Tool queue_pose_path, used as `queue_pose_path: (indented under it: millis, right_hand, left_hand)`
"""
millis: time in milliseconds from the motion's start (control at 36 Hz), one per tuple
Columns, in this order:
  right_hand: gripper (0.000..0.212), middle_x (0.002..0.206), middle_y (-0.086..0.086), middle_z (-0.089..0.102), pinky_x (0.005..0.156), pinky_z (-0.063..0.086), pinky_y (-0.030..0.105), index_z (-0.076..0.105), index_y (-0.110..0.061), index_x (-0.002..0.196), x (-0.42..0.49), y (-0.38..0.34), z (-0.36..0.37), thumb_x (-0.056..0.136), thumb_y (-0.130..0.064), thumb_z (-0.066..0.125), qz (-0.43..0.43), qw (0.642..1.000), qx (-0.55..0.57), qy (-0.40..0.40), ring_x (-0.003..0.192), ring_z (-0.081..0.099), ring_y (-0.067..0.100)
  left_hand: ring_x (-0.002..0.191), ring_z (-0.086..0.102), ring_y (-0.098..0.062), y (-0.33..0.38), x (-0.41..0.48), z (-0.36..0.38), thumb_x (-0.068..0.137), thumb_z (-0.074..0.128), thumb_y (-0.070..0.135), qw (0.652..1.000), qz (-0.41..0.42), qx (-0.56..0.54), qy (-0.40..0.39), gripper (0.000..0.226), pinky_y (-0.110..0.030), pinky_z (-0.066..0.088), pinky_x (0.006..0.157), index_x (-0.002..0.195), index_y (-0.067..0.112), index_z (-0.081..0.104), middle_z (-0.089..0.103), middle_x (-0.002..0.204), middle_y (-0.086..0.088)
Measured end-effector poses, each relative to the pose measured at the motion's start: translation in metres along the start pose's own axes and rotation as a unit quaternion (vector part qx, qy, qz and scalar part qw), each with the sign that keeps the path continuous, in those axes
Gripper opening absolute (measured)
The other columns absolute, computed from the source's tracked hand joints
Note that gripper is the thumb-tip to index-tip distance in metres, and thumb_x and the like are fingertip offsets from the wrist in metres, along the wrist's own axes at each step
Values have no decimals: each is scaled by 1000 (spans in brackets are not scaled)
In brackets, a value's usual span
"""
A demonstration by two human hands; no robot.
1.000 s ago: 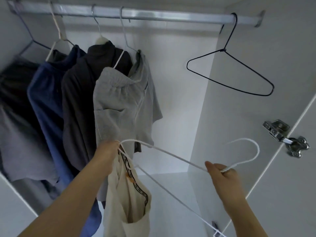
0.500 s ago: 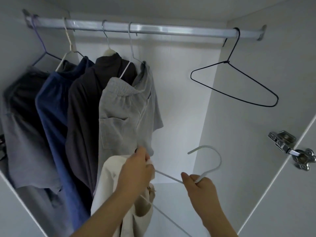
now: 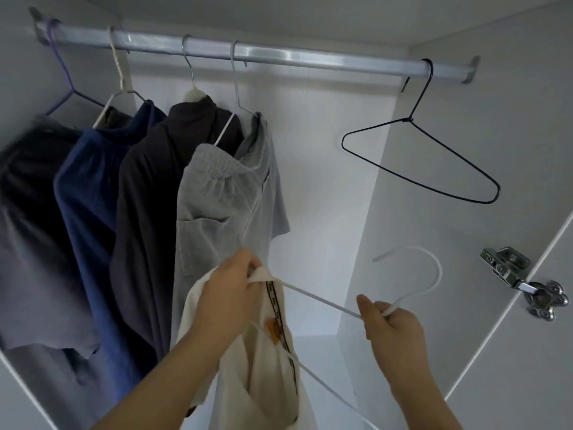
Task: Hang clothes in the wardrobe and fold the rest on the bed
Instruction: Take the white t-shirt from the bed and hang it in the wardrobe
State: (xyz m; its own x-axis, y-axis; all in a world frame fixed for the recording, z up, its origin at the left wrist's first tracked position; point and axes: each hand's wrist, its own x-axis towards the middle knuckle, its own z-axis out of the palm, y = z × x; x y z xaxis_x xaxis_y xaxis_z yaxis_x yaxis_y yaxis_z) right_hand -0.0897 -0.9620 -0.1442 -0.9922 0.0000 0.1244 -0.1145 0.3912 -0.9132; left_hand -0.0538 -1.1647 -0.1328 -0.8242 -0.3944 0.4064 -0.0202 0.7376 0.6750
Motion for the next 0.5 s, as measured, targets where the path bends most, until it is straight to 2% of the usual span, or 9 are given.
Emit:
queue_pose_path:
  millis: [56, 139, 250, 333, 389, 417, 444, 500]
  right_hand:
    - [48, 51, 7, 31, 54, 23, 30, 35, -9, 53, 2, -4, 0, 92, -29, 52, -17, 1000, -25, 2, 53, 29, 20]
    - [54, 45, 0, 31, 52, 25, 30, 30, -12, 48, -1, -11, 8, 94, -31, 50, -32, 998, -55, 0, 49, 32, 18]
    - [54, 44, -5, 35, 48, 27, 24, 32, -16, 47, -9, -12, 32, 96, -34, 46, -35, 997, -65, -28, 46, 35, 11]
    - [53, 44, -6, 40, 50, 28, 21, 38, -13, 47, -11, -9, 39, 96, -33, 48, 5, 999, -7, -42, 47, 38, 10]
    - [53, 45, -3, 40, 51, 30, 22, 40, -9, 49, -7, -8, 34, 94, -34, 51, 13, 999, 25, -29, 48, 38, 12]
    - [52, 47, 0, 42, 52, 31, 24, 41, -8, 50, -4, -8, 31, 93, -35, 52, 13, 999, 33, -21, 49, 38, 12]
    - [51, 49, 2, 44, 53, 32, 25, 42, -7, 51, -2, -9, 27, 93, -36, 52, 12, 999, 37, -14, 50, 39, 13]
    - [53, 45, -3, 45, 53, 32, 25, 43, -7, 49, 2, -11, 22, 92, -37, 52, 6, 999, 41, -5, 49, 40, 11]
  left_hand:
    - [67, 54, -12, -2, 2, 3, 91, 54, 14, 1000, -8, 3, -3, 12, -25, 47, 61, 82, 21, 51, 56, 73, 5]
    - [59, 45, -3, 9, -4, 12, 91, 51, 7, 999, -14, -29, -13, 22, -15, 38, 51, 75, 21, 44, 50, 68, 6]
    - [63, 51, -5, 32, -21, 29, 92, 49, 11, 988, -12, -109, -108, 14, -19, 45, 61, 81, 18, 47, 56, 74, 4]
    - [75, 54, -4, 39, -26, 32, 93, 50, 19, 983, 18, -118, -139, 7, -24, 48, 71, 86, 21, 51, 58, 81, 7]
    - [82, 52, -1, 33, -21, 24, 92, 53, 28, 986, 56, -62, -146, 4, -19, 45, 75, 94, 25, 53, 53, 91, 14]
    - [88, 49, 1, 27, -19, 20, 90, 53, 37, 985, 91, 0, -147, 13, -17, 42, 78, 100, 29, 54, 49, 98, 18]
    - [95, 47, -1, 20, -15, 17, 86, 52, 47, 979, 137, 73, -129, 23, -16, 38, 81, 103, 33, 56, 47, 104, 19]
    - [99, 47, -7, 6, -7, 13, 78, 43, 61, 952, 222, 205, -52, 34, -23, 36, 85, 98, 42, 62, 54, 107, 18]
